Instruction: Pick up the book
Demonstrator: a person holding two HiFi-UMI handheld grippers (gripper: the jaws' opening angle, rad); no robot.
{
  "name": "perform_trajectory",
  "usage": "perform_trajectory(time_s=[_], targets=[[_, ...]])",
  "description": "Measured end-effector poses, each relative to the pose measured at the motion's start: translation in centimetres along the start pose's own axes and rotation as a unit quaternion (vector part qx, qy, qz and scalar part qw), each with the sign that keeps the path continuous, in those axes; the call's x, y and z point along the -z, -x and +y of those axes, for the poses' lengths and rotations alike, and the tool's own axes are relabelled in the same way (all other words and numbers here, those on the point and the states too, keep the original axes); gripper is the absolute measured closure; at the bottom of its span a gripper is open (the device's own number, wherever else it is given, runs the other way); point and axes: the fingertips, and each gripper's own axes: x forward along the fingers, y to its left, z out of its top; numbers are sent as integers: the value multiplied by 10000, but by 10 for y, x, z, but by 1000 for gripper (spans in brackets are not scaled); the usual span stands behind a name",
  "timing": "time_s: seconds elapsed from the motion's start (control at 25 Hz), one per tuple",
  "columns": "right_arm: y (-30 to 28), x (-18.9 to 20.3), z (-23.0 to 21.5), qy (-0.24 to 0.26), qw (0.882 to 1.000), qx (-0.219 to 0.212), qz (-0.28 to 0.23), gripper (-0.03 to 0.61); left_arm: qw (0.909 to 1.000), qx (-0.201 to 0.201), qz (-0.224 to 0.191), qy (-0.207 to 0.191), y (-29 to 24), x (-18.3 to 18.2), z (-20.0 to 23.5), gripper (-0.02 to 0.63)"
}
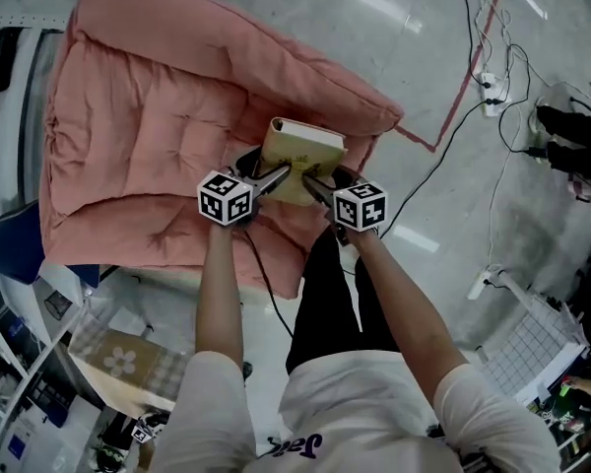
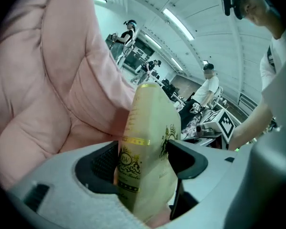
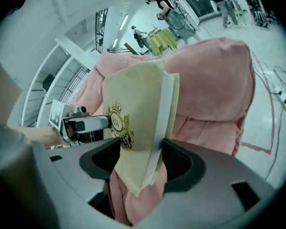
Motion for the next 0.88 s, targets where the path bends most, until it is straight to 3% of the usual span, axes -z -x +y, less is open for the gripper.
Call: perform_trajectory(time_s=[0.24,0.44,0.64,0.88], targets=[[76,-24,46,721,9974,-19,-90,301,9984,-158,-531,-101,42,-33,-76,279],[141,-65,90,1601,9870,3,-154,301,9915,-385,-1228,-182,81,-80,-140,279],[207,-93,133,2413,9699,-13,-312,301,9796,-688,-1823,-499,120,-115,-208,280],[290,-133,182,2701,9547,-179,-1234,301,9555,-781,-2737,-779,160,-171,-284,281]])
